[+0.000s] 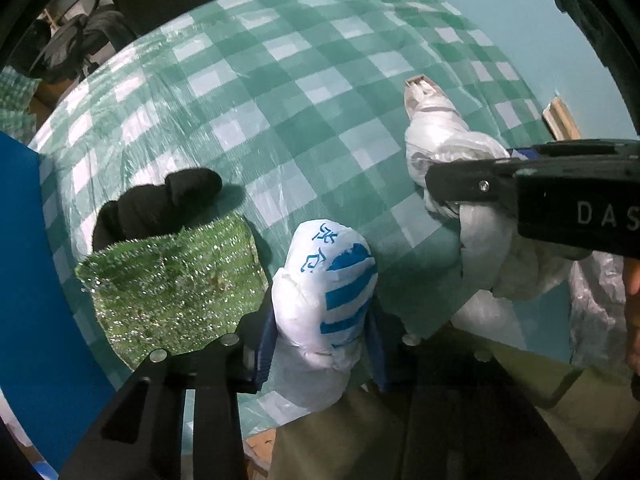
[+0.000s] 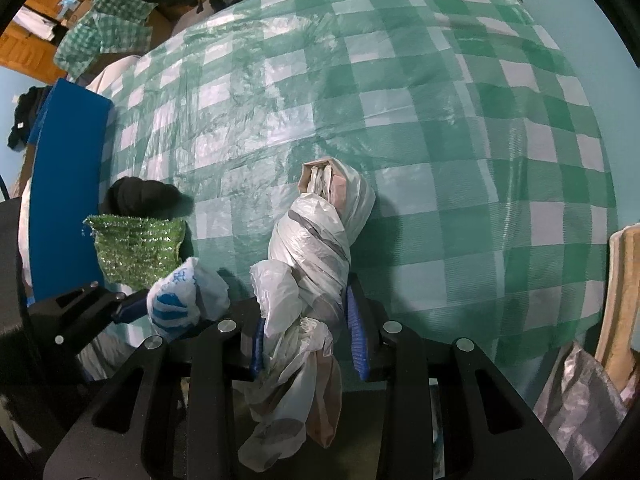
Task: Organize soft objects
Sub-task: 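Lift the sock and bag bundle and carry both toward the box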
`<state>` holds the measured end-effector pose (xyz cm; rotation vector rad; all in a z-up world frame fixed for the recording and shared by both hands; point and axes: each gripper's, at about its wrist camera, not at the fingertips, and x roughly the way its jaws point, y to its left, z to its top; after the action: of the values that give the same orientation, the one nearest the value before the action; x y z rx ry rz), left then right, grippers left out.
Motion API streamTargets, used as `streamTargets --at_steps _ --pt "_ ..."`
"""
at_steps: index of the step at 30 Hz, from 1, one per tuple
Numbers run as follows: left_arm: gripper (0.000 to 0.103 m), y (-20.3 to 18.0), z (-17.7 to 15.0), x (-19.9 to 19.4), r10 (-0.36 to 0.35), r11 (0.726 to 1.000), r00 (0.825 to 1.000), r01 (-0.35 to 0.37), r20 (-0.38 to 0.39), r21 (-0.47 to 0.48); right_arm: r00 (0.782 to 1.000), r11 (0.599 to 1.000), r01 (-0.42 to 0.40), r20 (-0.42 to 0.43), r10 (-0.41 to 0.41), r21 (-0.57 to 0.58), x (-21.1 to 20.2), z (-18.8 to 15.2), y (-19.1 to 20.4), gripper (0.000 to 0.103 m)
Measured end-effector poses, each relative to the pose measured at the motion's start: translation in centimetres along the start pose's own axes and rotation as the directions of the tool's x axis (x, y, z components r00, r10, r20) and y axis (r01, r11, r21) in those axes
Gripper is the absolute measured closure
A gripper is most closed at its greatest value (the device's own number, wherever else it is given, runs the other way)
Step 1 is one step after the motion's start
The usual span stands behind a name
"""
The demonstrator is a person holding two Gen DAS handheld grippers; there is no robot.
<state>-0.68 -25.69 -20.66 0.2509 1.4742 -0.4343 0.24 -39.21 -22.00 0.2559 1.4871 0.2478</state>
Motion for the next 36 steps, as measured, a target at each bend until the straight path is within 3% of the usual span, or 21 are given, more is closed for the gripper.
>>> streamTargets --at_steps 15,36 --pt "0.064 3.6 0.6 -6.6 -0.035 0.995 0.992 0.047 0.123 -0.09 0.998 0.998 0.002 0.067 0.002 -0.06 -3.3 0.9 1.3 0.071" --pt "0.064 8.3 0.6 -13.4 0.028 0.975 0.969 0.027 0.245 -0.218 0.989 0.984 -0.007 0.142 0.033 -0.18 -9.0 3.2 6.0 0.071"
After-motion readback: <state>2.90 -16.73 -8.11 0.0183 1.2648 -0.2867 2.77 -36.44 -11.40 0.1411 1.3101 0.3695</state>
